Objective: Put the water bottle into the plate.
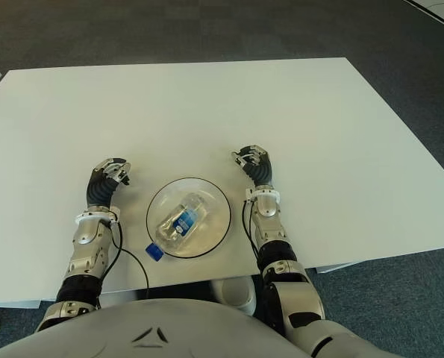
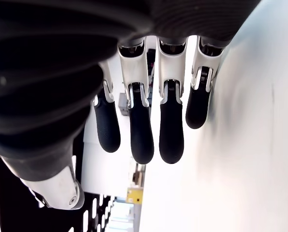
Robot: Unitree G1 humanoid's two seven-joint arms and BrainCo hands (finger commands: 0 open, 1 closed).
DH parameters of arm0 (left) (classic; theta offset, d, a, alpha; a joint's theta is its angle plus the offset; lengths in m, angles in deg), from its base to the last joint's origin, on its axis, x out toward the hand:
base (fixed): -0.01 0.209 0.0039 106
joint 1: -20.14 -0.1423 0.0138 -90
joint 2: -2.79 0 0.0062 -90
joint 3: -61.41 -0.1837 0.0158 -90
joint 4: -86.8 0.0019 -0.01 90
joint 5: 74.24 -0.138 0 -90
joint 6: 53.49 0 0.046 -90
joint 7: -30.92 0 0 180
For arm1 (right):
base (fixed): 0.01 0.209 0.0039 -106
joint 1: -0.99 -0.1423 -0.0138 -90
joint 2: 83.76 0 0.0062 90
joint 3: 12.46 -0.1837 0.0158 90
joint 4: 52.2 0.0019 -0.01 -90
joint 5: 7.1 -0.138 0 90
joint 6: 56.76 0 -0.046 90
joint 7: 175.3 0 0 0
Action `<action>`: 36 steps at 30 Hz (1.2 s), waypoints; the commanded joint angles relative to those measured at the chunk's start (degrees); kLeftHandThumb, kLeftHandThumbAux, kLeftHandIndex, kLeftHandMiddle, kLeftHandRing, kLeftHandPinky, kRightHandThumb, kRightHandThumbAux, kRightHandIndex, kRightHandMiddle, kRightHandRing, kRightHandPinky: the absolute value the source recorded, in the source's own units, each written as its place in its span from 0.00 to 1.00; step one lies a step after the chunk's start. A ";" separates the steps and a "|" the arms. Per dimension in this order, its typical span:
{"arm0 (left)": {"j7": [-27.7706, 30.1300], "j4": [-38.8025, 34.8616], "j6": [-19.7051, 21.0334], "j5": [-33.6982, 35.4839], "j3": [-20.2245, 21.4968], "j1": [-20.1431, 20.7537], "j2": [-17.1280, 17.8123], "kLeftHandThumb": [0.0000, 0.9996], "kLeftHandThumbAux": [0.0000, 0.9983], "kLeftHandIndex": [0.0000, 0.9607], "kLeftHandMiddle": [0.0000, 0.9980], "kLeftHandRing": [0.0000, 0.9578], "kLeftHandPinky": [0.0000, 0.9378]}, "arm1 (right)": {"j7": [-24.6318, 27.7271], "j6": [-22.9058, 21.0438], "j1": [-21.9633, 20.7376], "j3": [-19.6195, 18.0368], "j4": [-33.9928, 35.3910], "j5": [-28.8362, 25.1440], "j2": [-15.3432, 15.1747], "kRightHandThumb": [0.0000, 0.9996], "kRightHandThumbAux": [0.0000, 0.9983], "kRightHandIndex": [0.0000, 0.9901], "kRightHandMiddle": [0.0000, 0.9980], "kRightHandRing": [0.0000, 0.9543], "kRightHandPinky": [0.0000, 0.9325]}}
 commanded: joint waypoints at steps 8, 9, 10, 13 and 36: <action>-1.17 -0.10 1.56 -1.36 -0.32 -1.00 0.04 0.71 0.71 0.45 0.69 0.70 0.70 | -0.41 3.00 0.82 -1.33 -0.89 -1.87 1.42 0.71 0.73 0.44 0.62 0.66 0.68; -1.18 -0.07 1.56 -1.40 -0.32 -1.01 0.05 0.71 0.71 0.45 0.69 0.70 0.70 | -0.35 3.23 0.81 -1.40 -0.99 -1.92 1.50 0.71 0.73 0.44 0.62 0.66 0.68; -1.14 -0.12 1.58 -1.33 -0.28 -1.03 0.04 0.71 0.71 0.45 0.69 0.70 0.70 | -0.29 3.34 0.82 -1.46 -1.04 -1.94 1.56 0.71 0.73 0.44 0.62 0.66 0.68; -1.01 -0.21 1.65 -1.18 -0.13 -1.05 -0.05 0.71 0.71 0.45 0.68 0.69 0.68 | -0.06 3.76 0.84 -1.68 -1.24 -2.10 1.77 0.71 0.73 0.44 0.63 0.66 0.68; -0.80 -1.48 1.44 -0.01 0.23 -1.88 -0.37 0.71 0.71 0.45 0.66 0.67 0.66 | 0.65 8.28 1.17 -1.01 -3.68 -1.76 3.58 0.71 0.73 0.44 0.64 0.66 0.69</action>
